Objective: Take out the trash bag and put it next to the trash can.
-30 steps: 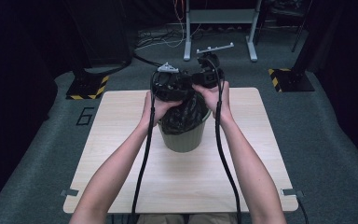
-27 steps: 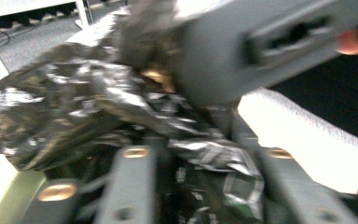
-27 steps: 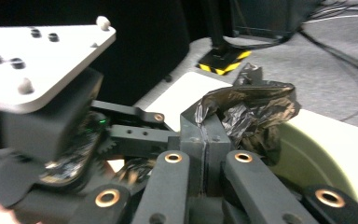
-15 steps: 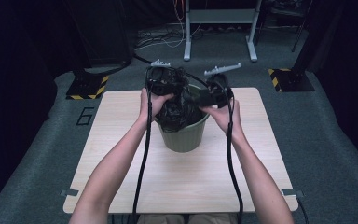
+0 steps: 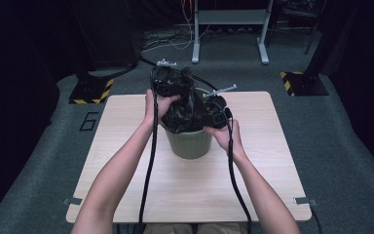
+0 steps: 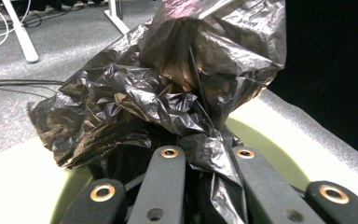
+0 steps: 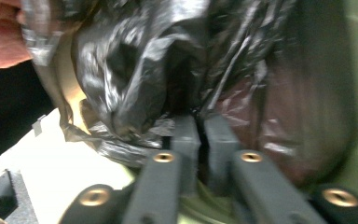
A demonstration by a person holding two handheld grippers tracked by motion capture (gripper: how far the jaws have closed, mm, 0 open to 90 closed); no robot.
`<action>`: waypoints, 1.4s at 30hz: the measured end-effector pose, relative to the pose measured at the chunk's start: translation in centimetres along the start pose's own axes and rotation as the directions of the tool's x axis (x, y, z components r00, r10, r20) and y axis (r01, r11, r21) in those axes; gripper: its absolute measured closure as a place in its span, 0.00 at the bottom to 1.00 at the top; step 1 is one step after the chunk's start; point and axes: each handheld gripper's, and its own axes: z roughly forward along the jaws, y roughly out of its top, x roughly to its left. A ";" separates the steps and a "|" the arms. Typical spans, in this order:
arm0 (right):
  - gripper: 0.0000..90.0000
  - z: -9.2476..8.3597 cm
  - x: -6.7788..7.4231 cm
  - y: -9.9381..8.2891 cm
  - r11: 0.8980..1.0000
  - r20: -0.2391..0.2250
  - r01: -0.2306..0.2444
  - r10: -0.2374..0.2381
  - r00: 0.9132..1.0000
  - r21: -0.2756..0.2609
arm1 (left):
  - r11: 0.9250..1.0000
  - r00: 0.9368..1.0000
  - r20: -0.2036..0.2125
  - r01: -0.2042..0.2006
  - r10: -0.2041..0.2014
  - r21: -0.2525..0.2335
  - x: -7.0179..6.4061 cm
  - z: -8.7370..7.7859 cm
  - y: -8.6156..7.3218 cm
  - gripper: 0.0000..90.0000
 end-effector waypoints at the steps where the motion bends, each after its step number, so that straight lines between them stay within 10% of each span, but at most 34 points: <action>1: 1.00 -0.3 -0.2 0.2 1.000 0.009 -0.001 0.001 1.000 -0.006 | 1.000 1.000 0.007 -0.006 0.006 0.006 0.2 -0.2 0.0 0.97; 12: 1.00 -3.3 -3.8 4.5 0.996 0.182 -0.024 0.040 0.982 -0.086 | 0.993 0.987 0.115 -0.115 0.112 0.025 0.0 -1.9 -0.5 0.95; 18: 1.00 -3.7 -4.1 6.2 0.991 0.183 -0.030 0.054 0.982 -0.130 | 0.976 0.960 0.185 -0.219 0.212 0.017 -1.5 -2.1 -1.0 0.91; 25: 1.00 -3.8 -1.9 8.1 0.984 0.123 0.008 0.014 0.992 -0.178 | 0.969 0.939 0.250 -0.248 0.237 0.013 -2.5 -1.0 -1.1 0.70; 35: 1.00 -3.9 -0.2 8.2 0.983 0.001 0.036 -0.036 0.999 -0.182 | 0.977 0.959 0.187 -0.213 0.212 -0.018 -2.7 0.4 -1.3 0.53; 41: 1.00 -4.0 0.2 8.2 0.982 -0.045 0.072 -0.081 0.996 -0.175 | 0.976 0.960 0.176 -0.213 0.219 -0.053 -2.1 0.8 -1.3 0.92; 42: 0.83 -4.4 0.0 8.0 0.978 -0.045 0.067 -0.077 0.996 -0.195 | 0.979 0.965 0.168 -0.197 0.203 -0.053 -1.9 0.7 -1.1 0.94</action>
